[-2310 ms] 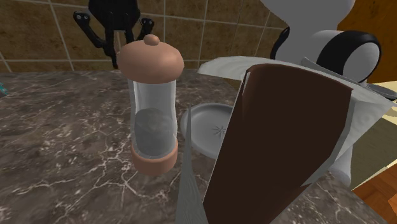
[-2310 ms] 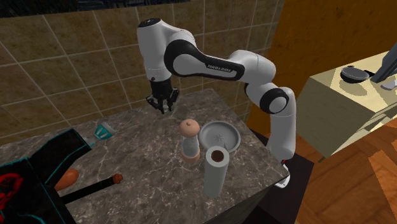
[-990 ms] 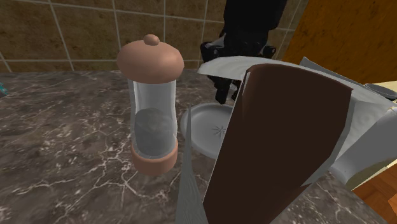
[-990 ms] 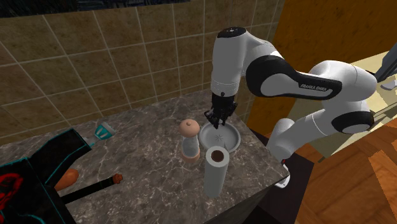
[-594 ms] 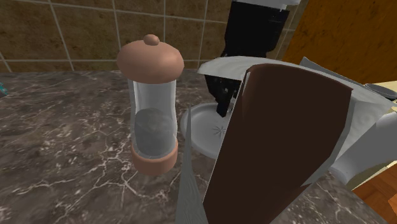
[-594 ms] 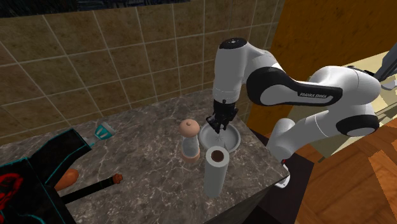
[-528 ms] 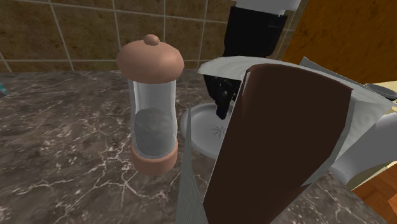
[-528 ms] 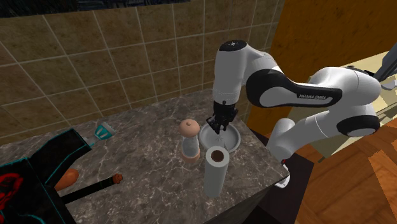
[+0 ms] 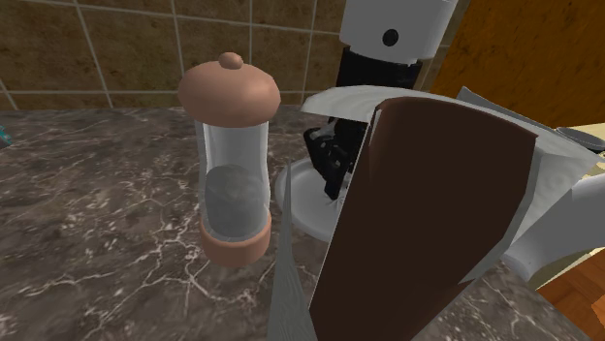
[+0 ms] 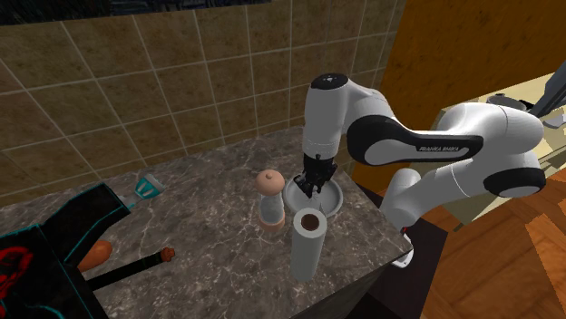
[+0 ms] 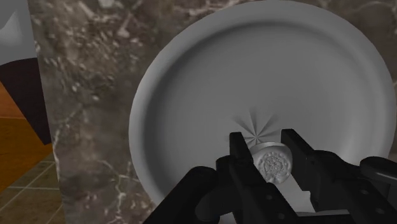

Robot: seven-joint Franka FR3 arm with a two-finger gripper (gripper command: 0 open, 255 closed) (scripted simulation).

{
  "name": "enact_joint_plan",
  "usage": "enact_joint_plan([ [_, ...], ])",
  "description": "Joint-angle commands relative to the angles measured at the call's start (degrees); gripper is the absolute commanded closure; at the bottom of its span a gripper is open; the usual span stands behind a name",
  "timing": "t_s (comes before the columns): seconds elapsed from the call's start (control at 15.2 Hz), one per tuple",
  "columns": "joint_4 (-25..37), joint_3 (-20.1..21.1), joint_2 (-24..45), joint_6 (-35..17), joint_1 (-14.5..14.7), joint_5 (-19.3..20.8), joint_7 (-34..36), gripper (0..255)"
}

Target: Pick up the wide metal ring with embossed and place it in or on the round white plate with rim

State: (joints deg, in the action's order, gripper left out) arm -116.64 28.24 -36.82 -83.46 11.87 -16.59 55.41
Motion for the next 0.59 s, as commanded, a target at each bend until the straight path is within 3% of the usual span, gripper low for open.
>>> enact_joint_plan([
  [0.0,-0.17,0.02,-0.06,-0.12,0.02,-0.03,-0.01,255],
  [0.26,-0.16,0.02,-0.06,-0.11,0.02,-0.03,-0.01,255],
  [0.33,-0.16,0.02,-0.06,-0.11,0.02,-0.03,-0.01,0],
  [0.53,-0.16,0.02,-0.06,-0.11,0.02,-0.03,-0.01,0],
])
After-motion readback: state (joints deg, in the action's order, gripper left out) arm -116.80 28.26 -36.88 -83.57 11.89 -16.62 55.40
